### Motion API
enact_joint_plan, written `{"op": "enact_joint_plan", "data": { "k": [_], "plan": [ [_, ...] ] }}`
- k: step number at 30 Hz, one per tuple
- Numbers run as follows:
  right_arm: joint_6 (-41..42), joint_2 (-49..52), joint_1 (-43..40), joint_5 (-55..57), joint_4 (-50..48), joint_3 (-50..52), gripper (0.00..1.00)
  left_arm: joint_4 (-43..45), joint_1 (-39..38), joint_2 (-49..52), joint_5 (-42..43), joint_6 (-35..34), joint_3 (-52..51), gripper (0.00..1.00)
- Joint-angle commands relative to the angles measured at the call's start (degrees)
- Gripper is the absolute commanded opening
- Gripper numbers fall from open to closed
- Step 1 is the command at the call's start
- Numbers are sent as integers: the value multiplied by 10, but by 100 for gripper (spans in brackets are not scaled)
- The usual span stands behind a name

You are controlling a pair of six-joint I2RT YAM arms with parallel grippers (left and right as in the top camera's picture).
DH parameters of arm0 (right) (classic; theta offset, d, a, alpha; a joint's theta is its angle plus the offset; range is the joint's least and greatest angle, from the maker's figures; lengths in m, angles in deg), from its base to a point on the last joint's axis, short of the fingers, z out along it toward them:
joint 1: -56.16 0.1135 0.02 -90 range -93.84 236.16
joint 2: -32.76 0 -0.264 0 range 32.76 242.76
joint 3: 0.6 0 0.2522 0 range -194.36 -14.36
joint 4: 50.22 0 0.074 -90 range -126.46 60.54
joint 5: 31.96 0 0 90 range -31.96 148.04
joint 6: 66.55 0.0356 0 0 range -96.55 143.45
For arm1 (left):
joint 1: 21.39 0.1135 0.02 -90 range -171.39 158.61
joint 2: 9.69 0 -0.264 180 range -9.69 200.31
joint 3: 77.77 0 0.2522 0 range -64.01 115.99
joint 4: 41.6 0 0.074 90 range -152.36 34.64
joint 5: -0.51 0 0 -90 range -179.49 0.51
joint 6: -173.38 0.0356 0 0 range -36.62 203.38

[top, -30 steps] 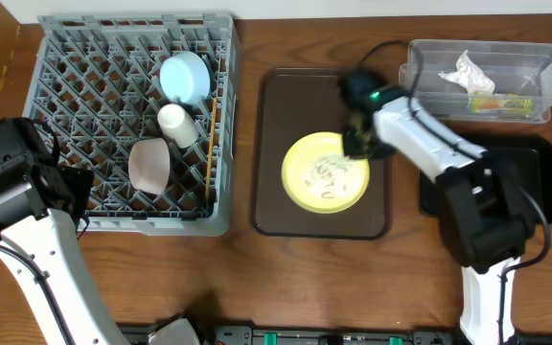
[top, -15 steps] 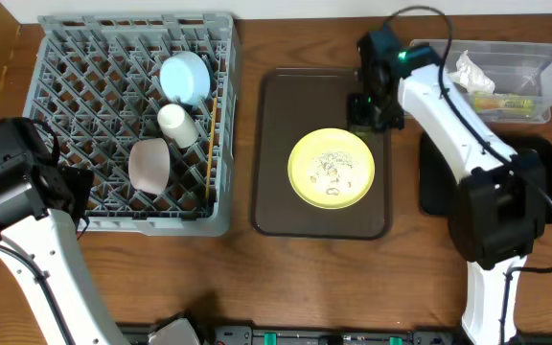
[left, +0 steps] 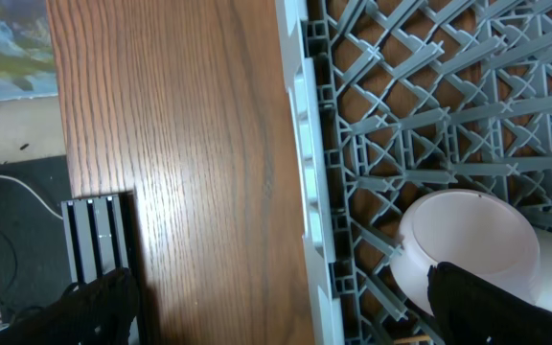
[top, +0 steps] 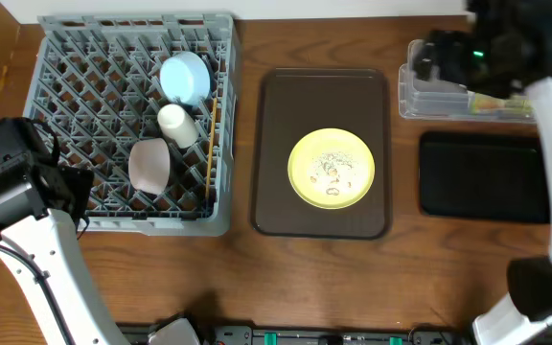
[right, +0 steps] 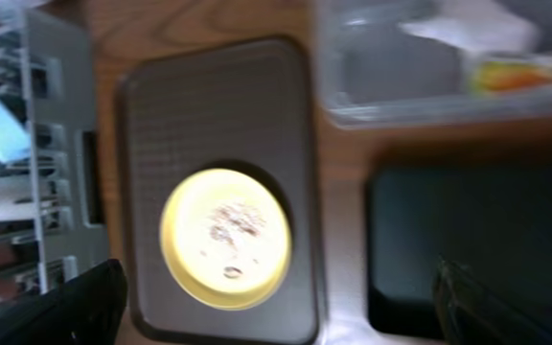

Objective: Sort waste into correct bins and load items into the dishwasher
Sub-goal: 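Raise the right gripper up and right over the clear bin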

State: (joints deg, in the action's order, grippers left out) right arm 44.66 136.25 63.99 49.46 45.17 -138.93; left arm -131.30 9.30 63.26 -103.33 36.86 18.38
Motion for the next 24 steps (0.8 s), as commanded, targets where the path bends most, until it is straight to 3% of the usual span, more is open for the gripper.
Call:
{"op": "enact_joint_plan", "data": {
  "k": [1,8,15,24],
  "plan": [
    [-3,-16,-19,59,31,-3,99,-1,3,-4,-5,-3,5,98],
    [-3,-19,-30,70,48,-2,99,-1,3,-4,-5,-3,5,98],
    [-5,-19,-52,244,11,-2,99,-1,3,-4,-5,-3,5,98],
    [-5,-19,-89,216,17,-2,99,-1,3,-4,-5,-3,6,98]
  ]
}}
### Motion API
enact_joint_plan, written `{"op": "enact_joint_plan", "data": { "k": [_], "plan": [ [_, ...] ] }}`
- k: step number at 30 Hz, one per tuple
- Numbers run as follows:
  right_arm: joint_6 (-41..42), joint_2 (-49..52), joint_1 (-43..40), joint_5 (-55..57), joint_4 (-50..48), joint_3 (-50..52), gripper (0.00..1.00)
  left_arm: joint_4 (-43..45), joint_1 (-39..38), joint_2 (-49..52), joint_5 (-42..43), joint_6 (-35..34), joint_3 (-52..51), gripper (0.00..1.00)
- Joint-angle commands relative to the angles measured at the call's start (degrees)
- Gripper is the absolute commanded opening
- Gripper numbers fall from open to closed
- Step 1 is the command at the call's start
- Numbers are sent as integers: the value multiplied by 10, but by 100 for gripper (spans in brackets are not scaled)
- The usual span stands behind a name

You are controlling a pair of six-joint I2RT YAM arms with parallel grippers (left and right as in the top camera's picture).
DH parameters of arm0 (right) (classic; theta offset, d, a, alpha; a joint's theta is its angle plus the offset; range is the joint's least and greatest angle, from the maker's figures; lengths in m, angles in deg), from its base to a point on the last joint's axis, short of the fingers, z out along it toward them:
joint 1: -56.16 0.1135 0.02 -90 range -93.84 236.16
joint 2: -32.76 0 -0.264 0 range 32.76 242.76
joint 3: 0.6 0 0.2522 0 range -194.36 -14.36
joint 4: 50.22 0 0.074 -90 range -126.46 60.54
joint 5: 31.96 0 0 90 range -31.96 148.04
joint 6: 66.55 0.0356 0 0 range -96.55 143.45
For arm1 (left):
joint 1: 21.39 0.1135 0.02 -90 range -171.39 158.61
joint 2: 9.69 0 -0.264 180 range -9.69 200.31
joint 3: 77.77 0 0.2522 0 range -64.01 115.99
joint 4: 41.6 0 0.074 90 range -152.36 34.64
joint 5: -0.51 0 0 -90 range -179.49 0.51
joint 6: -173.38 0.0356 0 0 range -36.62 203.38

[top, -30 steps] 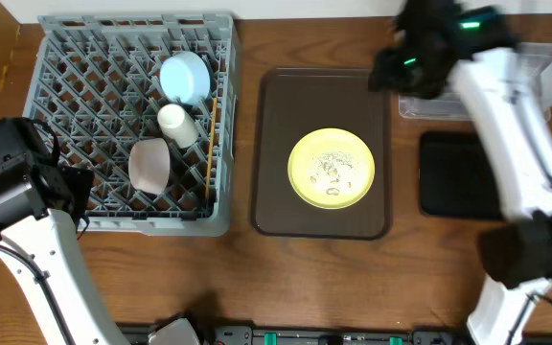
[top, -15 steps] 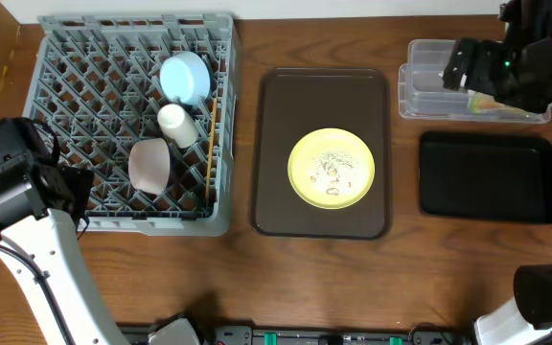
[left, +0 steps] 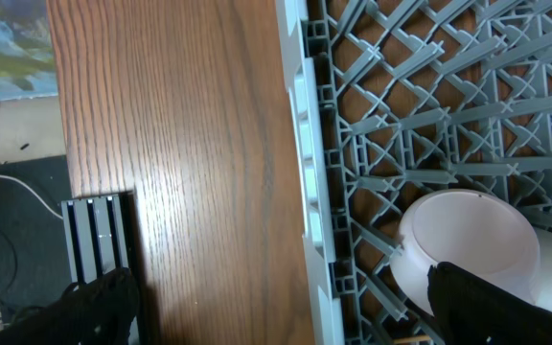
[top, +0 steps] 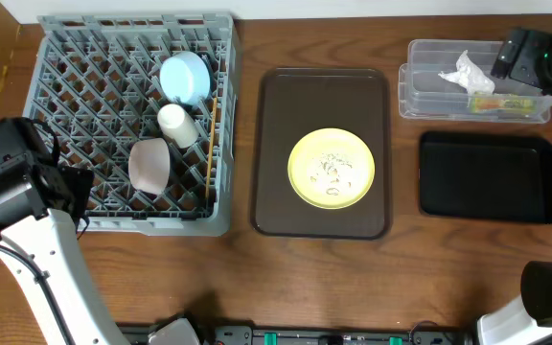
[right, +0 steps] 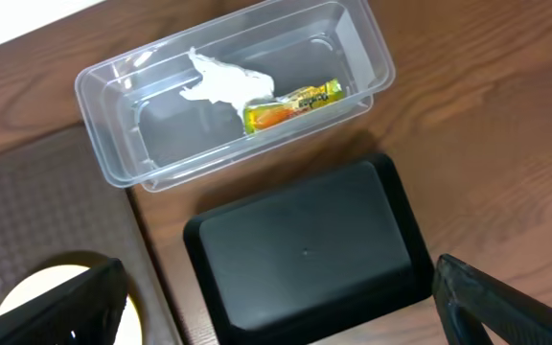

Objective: Sort waste into correct bins and load items into the dishwasher
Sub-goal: 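Raise the right gripper up and right over the clear bin, then lower the right gripper back to the yellow plate's rim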

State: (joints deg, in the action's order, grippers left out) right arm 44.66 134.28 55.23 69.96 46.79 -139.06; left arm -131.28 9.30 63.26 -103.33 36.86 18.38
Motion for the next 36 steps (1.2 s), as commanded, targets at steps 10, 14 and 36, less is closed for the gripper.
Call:
{"op": "enact_joint_plan", "data": {
  "k": [10,14,36],
  "plan": [
    [-5,1,-2,11,1,-1,99,-12,3,-4,97,-3,5,98],
    [-5,1,-2,11,1,-1,99,-23,2,-3,119,-3,5,98],
    [25,1,-2,-105,-24,-1,99,-23,3,-3,117,-3,5,98]
  ]
}}
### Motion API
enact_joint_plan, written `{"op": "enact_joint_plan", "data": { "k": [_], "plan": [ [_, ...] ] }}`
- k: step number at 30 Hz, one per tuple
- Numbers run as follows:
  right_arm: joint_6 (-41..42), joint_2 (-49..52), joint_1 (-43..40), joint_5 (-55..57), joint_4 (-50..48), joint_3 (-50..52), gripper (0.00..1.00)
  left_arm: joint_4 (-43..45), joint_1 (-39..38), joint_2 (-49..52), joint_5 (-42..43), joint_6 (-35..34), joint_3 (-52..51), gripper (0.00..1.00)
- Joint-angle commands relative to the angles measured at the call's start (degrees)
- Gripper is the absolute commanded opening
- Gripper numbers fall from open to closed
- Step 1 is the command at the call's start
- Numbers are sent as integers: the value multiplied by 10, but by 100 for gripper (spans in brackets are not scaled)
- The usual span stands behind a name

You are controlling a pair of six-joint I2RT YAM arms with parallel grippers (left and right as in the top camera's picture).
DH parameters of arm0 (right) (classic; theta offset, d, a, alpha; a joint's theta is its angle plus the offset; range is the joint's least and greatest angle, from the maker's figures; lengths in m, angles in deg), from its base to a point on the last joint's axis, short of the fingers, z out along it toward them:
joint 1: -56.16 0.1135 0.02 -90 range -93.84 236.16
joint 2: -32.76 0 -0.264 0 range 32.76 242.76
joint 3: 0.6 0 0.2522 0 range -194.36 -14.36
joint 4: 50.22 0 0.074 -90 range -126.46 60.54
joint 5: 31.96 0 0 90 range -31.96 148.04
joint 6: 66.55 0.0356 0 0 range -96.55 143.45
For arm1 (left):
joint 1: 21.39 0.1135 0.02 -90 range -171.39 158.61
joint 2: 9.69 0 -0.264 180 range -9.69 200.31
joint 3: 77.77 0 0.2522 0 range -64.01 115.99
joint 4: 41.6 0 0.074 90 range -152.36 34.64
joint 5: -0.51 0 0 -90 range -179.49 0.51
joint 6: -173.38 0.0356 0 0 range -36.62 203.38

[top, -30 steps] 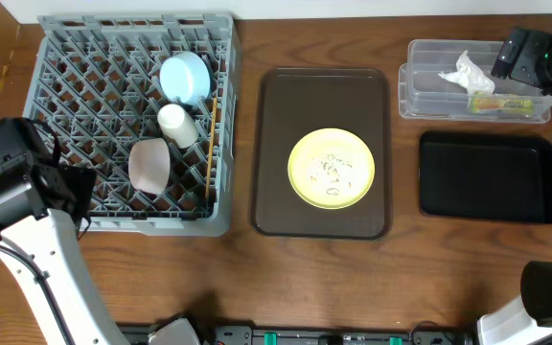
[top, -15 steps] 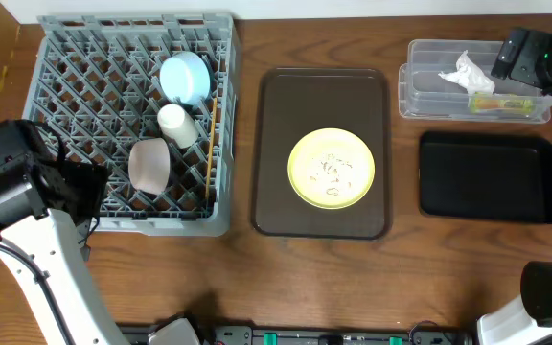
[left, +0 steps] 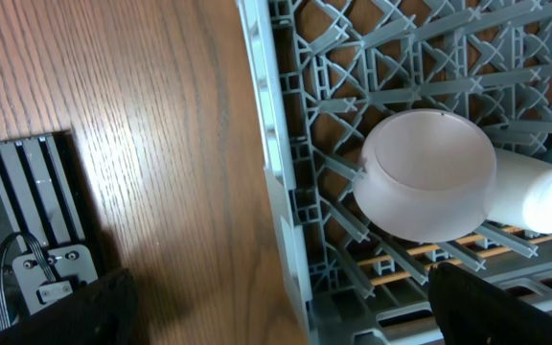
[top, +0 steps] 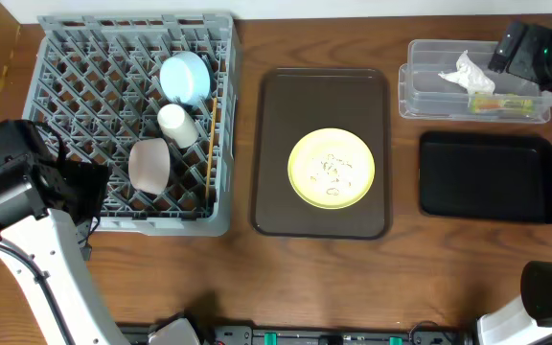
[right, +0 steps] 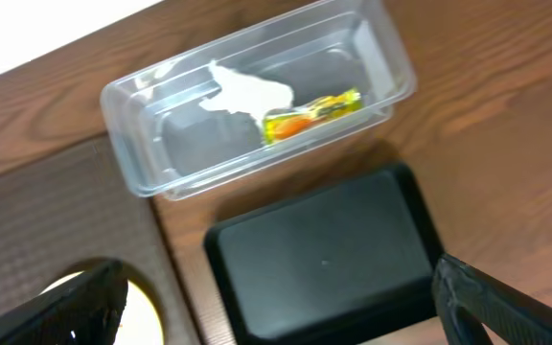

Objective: Sort waste into correct bins and load items into the dishwasher
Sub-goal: 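Lower the right gripper back to the yellow plate's rim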

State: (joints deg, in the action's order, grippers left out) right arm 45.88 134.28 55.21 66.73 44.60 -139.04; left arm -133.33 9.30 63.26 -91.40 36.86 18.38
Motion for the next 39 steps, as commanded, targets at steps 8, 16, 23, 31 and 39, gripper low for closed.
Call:
{"op": "enact_joint_plan", "data": {
  "k": [8,16,23,31,39],
  "plan": [
    [11,4,82,-297,-35,61,99,-2,3,-3,-2,-3,5,98],
    [40,5,240,-174,-183,226,99,-2,3,-3,-2,-3,5,98],
    [171,22,350,-84,-308,321,92,-2,3,-3,-2,-3,5,98],
    [215,120,412,-58,-352,311,96,-2,3,-3,-2,-3,5,98],
    [193,176,406,-71,-318,271,99,-2,3,-3,-2,-3,5,98]
  ]
}}
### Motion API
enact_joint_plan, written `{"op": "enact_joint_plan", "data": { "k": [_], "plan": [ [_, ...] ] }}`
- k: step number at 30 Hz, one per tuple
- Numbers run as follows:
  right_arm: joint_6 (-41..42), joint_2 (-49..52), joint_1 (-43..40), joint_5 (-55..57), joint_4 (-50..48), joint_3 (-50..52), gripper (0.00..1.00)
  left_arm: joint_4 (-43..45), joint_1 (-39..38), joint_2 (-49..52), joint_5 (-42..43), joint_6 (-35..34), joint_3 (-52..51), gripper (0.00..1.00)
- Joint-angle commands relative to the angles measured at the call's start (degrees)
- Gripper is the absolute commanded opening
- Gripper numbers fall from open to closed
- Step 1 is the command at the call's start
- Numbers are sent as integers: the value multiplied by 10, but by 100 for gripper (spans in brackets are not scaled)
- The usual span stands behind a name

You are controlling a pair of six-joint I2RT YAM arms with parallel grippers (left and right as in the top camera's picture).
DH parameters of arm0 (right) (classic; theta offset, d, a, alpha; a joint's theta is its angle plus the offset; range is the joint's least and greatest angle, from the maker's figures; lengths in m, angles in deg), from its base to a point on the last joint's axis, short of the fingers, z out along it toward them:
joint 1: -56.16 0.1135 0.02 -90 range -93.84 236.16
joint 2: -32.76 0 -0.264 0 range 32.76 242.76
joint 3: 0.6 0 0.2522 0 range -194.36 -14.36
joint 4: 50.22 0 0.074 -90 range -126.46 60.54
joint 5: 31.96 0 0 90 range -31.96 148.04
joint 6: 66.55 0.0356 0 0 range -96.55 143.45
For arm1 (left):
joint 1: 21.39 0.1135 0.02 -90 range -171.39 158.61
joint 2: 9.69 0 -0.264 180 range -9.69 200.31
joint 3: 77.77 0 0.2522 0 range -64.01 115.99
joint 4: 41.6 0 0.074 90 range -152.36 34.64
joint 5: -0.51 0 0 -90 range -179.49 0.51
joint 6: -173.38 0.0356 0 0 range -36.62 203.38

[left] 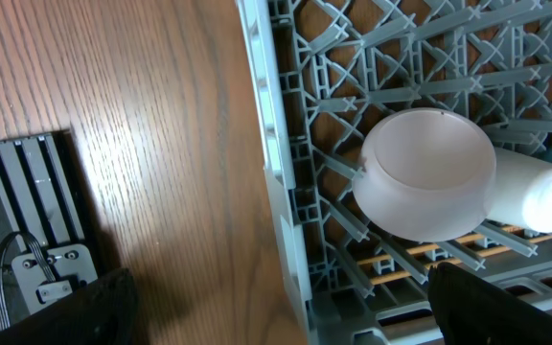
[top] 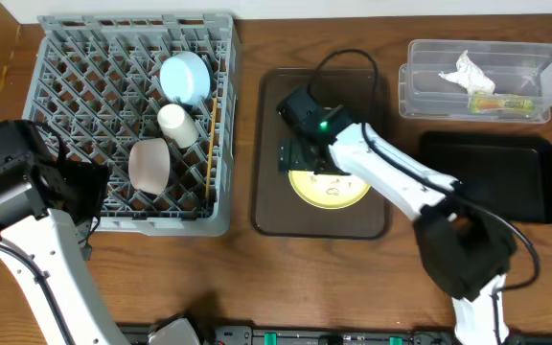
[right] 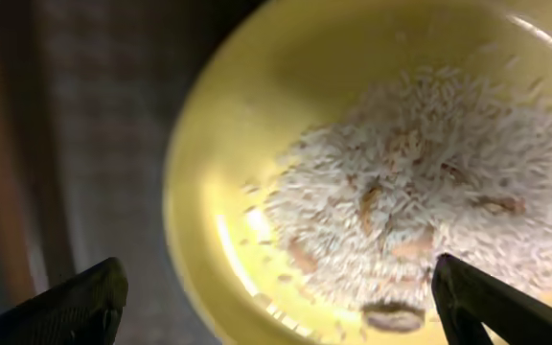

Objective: Sort waste into correct bins and load items into the dishwasher
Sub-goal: 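Lower the right gripper back to the yellow plate's rim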

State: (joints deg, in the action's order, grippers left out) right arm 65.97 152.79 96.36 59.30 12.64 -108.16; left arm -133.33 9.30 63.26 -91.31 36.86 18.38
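A yellow plate (top: 351, 192) with rice and food scraps (right: 420, 192) lies on the brown tray (top: 324, 91). My right gripper (top: 300, 156) hangs open low over the plate's left part; in the right wrist view the gripper (right: 281, 311) has the plate (right: 257, 105) filling the frame between its dark fingertips. My left gripper (top: 77, 192) is open beside the grey dish rack (top: 84, 57), with nothing between the fingers (left: 94, 307). The rack holds a pale bowl (left: 429, 172), a white cup (top: 175, 125) and a blue bowl (top: 185, 77).
A clear bin (top: 420, 91) at the back right holds a crumpled tissue (top: 466, 69) and a wrapper (top: 494, 101). A black tray (top: 487, 177) lies in front of it. A chopstick (top: 208, 144) lies along the rack's right side.
My right arm has gone from the far right, by the clear bin, to the brown tray, where its open gripper is now close over the yellow plate. The left arm has not moved.
My right gripper was open over the clear bin, then back at the far right corner with tissue and wrapper lying in the bin. The left gripper then shifted a little toward the rack's bowl. Now the right gripper is over the plate.
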Motion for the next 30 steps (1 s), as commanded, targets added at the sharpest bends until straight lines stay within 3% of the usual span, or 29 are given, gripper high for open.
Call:
{"op": "enact_joint_plan", "data": {
  "k": [1,8,13,17,20,27,30],
  "plan": [
    [-18,-9,-5,-3,4,-47,99,-2,3,-3,-3,-3,5,98],
    [-37,-9,18,-91,-43,-55,99,-2,3,-3,-3,-3,5,98],
    [-31,-9,47,-37,-80,-55,99,-2,3,-3,-3,-3,5,98],
    [4,-8,66,58,-54,-55,99,-2,3,-3,-3,-3,5,98],
    [23,-8,67,63,-29,-56,99,-2,3,-3,-3,-3,5,98],
    [-16,-8,13,-68,61,-120,99,-2,3,-3,-3,-3,5,98],
    [-23,-8,-2,-71,95,-160,98,-2,3,-3,-3,-3,5,98]
  ]
}}
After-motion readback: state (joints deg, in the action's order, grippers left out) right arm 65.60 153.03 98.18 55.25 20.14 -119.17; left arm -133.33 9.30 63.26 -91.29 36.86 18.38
